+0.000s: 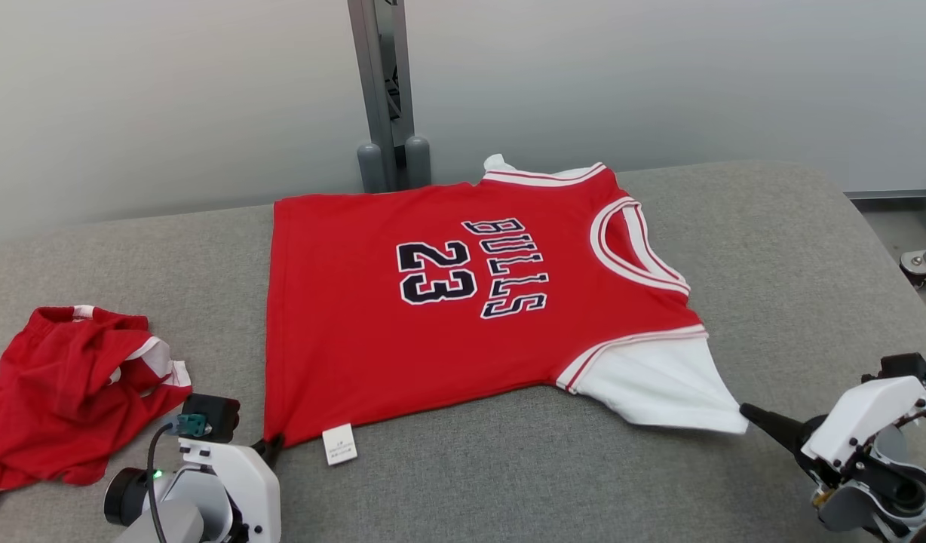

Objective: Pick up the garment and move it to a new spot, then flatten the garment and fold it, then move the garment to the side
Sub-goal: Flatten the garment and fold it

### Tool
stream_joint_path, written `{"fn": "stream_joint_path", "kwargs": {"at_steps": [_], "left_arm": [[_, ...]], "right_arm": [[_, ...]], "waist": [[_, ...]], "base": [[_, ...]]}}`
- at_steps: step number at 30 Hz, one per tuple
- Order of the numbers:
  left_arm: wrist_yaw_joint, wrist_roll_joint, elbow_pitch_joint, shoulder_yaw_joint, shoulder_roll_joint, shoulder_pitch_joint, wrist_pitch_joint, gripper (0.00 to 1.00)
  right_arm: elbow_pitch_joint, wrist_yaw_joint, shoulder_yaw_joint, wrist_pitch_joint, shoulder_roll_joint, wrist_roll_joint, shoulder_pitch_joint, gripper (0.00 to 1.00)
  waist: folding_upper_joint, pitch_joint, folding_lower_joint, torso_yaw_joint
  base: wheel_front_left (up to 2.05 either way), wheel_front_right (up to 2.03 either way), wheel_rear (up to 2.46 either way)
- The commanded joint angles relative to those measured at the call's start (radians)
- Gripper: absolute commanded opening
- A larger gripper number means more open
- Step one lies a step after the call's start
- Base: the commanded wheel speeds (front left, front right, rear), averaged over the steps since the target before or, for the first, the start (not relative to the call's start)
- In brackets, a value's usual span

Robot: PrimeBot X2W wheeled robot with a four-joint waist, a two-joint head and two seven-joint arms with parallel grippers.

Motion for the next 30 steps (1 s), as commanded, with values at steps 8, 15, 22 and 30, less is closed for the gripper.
{"fn": "stream_joint_path", "kwargs": {"at_steps": [8, 15, 22, 30], "left_arm": [[0.001, -0.126, -0.138, -0.043, 0.100, 0.067, 0.133, 0.00], [0.001, -0.221, -0.265, -0.074, 0.199, 0.110, 0.232, 0.00], [0.001, -0.273, -0.371, -0.102, 0.274, 0.138, 0.310, 0.00], [0.001, -0.340, -0.513, -0.131, 0.381, 0.183, 0.439, 0.00]], "right_arm": [[-0.042, 0.000, -0.016, 0.172, -0.044, 0.102, 0.071, 0.00], [-0.087, 0.000, -0.024, 0.257, -0.098, 0.153, 0.124, 0.00], [-0.163, 0.000, -0.033, 0.346, -0.130, 0.232, 0.174, 0.00], [-0.265, 0.000, 0.003, 0.385, -0.207, 0.276, 0.257, 0.00]], "waist": [[0.0000, -0.013, 0.0000, 0.004], [0.0000, -0.021, 0.0000, 0.013], [0.0000, -0.023, 0.0000, 0.017], [0.0000, -0.028, 0.0000, 0.015]], "base": [[0.00, 0.00, 0.00], [0.00, 0.00, 0.00], [0.00, 0.00, 0.00], [0.00, 0.00, 0.00]]}}
